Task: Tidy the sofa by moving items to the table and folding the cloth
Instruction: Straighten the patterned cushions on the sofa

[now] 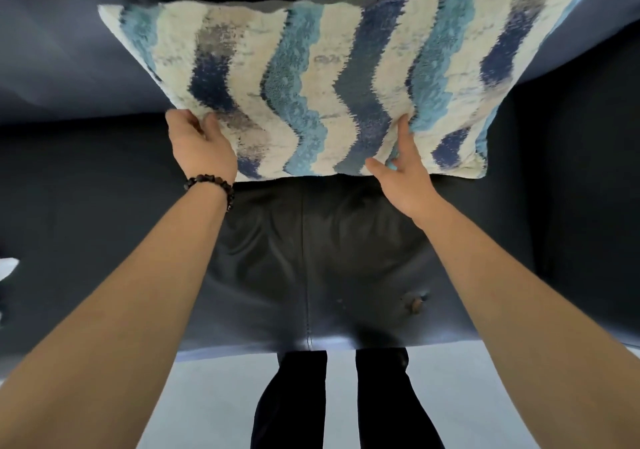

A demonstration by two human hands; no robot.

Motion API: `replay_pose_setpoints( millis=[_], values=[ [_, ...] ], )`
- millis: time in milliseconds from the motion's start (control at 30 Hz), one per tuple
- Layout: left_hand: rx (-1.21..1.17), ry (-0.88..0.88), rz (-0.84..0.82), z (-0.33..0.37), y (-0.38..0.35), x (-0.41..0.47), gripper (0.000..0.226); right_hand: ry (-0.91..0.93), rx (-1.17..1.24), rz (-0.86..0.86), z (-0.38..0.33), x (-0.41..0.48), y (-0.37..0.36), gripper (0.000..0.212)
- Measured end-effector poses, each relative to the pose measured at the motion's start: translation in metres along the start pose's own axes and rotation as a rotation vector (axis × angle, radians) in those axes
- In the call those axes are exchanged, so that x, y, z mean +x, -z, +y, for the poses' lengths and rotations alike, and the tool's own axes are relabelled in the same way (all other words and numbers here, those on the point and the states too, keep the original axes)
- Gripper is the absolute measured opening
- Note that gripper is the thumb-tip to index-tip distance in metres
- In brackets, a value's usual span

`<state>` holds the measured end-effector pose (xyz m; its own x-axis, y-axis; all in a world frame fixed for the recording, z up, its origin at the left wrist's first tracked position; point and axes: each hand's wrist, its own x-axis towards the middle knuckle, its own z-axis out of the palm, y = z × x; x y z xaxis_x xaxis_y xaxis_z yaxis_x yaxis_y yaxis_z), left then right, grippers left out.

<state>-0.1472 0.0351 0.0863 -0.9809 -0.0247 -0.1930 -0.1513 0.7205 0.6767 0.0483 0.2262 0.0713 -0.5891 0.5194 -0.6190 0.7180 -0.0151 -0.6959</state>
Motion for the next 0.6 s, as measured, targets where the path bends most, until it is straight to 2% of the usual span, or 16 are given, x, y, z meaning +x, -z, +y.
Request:
replay_pose_setpoints(
  millis=[100,167,200,233,300,367,467,600],
  values=[
    [-0.015,0.093,-0.071,-0.002,0.004,0.009,0.023,0.012,-0.048,-0.046,-0.002,-0.007,-0.002,0.081],
    [-0.045,0.074,-0.070,0.007,0.012,0.001,0.021,0.015,-0.074,0.005,-0.006,-0.015,0.001,0.074],
    [-0.080,0.065,-0.101,0.011,0.019,-0.008,0.008,0.023,-0.072,0.052,-0.008,-0.020,0.003,0.070],
    [-0.126,0.049,-0.136,0.015,0.025,-0.020,0.017,0.041,-0.058,0.101,-0.010,-0.028,0.004,0.066],
    [-0.163,-0.054,-0.233,0.019,0.042,-0.054,0.038,0.084,-0.011,0.166,-0.010,-0.048,0.006,0.062],
    [-0.191,-0.126,-0.314,0.023,0.065,-0.098,0.040,0.113,0.020,0.196,-0.012,-0.078,0.008,0.060],
    [-0.277,-0.104,-0.393,0.033,0.111,-0.168,0.040,0.143,0.059,0.211,-0.026,-0.143,0.017,0.054],
    [-0.307,-0.053,-0.368,0.069,0.206,-0.249,0.044,0.248,0.053,0.200,-0.066,-0.250,0.045,0.035]
  ],
)
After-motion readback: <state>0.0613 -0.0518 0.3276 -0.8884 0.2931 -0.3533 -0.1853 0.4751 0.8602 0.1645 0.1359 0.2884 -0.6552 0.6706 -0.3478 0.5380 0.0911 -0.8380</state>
